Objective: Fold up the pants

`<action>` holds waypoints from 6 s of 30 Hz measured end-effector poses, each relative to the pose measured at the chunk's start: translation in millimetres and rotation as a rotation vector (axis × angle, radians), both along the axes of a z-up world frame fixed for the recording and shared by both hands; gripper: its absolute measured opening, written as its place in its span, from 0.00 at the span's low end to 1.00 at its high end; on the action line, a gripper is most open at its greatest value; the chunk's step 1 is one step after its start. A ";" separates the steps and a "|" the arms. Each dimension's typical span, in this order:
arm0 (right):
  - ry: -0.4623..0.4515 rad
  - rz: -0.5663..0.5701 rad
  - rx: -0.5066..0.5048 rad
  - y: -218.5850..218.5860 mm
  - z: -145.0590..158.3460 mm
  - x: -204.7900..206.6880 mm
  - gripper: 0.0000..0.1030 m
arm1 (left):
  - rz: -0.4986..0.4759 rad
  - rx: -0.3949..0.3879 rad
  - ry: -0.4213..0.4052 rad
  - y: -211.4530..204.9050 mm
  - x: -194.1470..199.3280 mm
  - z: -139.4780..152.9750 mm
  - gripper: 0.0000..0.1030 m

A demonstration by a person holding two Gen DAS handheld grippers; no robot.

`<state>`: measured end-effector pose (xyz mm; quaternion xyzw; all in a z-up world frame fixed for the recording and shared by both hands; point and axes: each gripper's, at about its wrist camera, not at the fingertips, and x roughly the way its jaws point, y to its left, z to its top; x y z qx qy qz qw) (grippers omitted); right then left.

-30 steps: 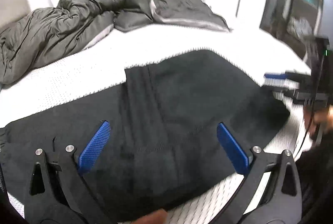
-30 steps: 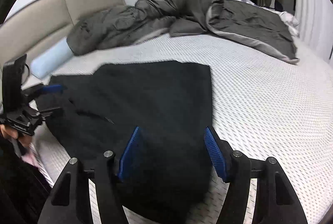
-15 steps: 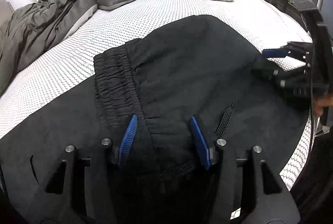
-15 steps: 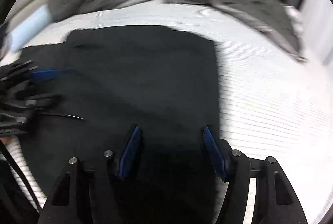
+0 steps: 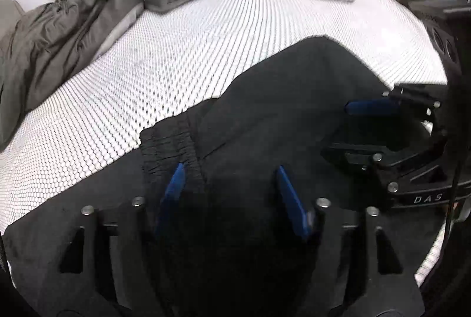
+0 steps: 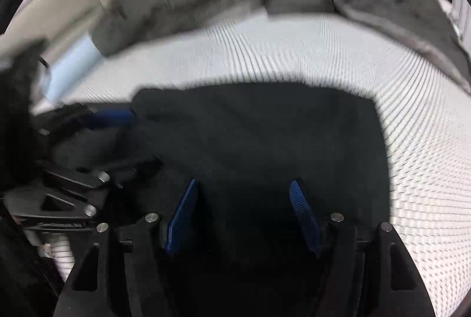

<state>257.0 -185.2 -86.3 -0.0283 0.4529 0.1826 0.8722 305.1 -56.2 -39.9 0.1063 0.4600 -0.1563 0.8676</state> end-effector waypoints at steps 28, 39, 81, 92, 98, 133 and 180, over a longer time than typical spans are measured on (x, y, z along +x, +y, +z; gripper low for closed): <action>-0.057 -0.297 -0.198 -44.7 9.3 31.0 0.65 | 0.098 -0.026 0.006 18.0 17.3 2.9 0.56; -0.010 -0.085 -0.002 8.1 -0.7 39.7 0.67 | 0.151 -0.163 0.050 21.8 41.7 -5.4 0.31; -0.090 -0.177 -0.257 -79.5 -5.7 -83.5 0.79 | -0.007 0.003 -0.091 40.1 -93.6 9.7 0.66; -0.100 0.075 -0.103 -12.1 10.2 -161.9 0.79 | -0.101 -0.045 -0.133 -7.7 -157.5 21.5 0.70; -0.094 0.052 -0.248 -13.1 -5.5 -180.4 0.80 | -0.106 0.022 -0.127 -16.6 -160.3 7.3 0.70; 0.016 -0.067 0.362 -155.8 -11.3 -208.9 0.31 | -0.234 -0.157 -0.112 -109.0 -130.4 25.4 0.82; 0.119 -0.148 0.553 -169.3 -37.7 -93.5 0.05 | -0.372 -0.014 -0.033 -177.1 -156.4 -8.6 0.81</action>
